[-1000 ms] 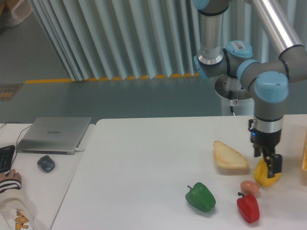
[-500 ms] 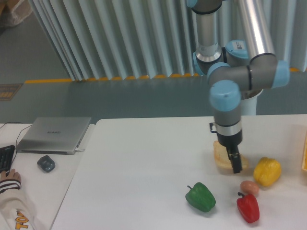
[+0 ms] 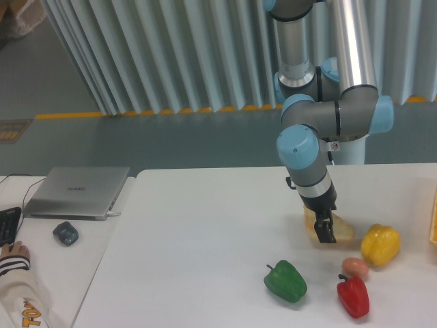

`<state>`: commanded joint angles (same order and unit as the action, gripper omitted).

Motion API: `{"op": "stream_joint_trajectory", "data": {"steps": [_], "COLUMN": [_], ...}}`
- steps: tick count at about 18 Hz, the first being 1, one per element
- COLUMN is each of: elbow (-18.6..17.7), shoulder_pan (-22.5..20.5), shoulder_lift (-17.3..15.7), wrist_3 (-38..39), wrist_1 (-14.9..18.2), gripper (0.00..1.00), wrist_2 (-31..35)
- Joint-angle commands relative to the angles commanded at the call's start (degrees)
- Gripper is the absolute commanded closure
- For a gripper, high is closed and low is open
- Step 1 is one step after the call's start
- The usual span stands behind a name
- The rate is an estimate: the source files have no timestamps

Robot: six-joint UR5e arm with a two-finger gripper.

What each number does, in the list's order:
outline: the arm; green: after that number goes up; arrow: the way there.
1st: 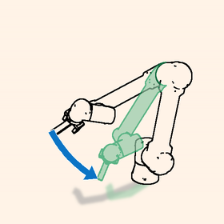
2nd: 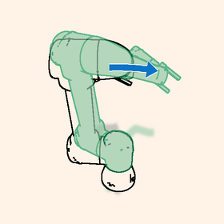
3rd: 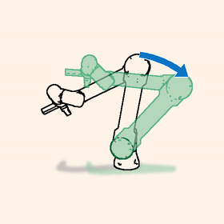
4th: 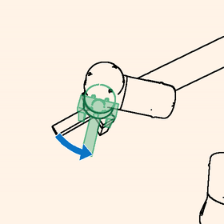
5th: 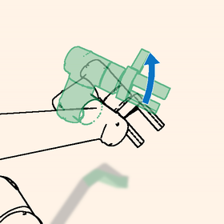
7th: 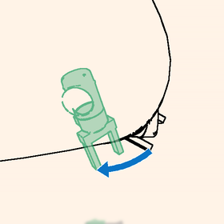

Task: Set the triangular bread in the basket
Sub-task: 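Move the gripper over the triangular bread slice and lower onto it, then close the gripper on the triangular bread slice, then lift the bread slice and carry it toward the basket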

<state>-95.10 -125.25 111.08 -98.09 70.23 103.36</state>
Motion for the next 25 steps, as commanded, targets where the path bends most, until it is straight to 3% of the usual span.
{"op": "stream_joint_trajectory", "data": {"steps": [3, 10, 11, 12, 14, 17, 18, 23, 25], "elbow": [-2.5, -3.8, -3.4, -2.6, -1.7, -1.1, -1.1, 0.3, 3.1], "shoulder_pan": [0.0, 0.1, 0.1, -0.1, -0.3, -0.8, -0.9, -1.2, -2.1], "shoulder_lift": [0.4, 0.4, 0.4, 0.4, 0.0, -0.1, -0.1, -0.7, -1.6], "wrist_3": [0.0, -1.1, -1.2, -1.2, -1.2, -1.1, -0.8, -0.4, -0.5], "wrist_1": [-0.9, -1.5, -1.4, -1.0, 0.7, 2.2, 2.2, 2.7, 6.5], "gripper": [0.00, 0.01, 0.17, 0.47, 0.71, 0.89, 1.00, 1.00, 1.00], "wrist_2": [0.0, 0.2, 0.2, 0.4, 0.3, 0.3, 0.2, 0.0, -0.5]}}
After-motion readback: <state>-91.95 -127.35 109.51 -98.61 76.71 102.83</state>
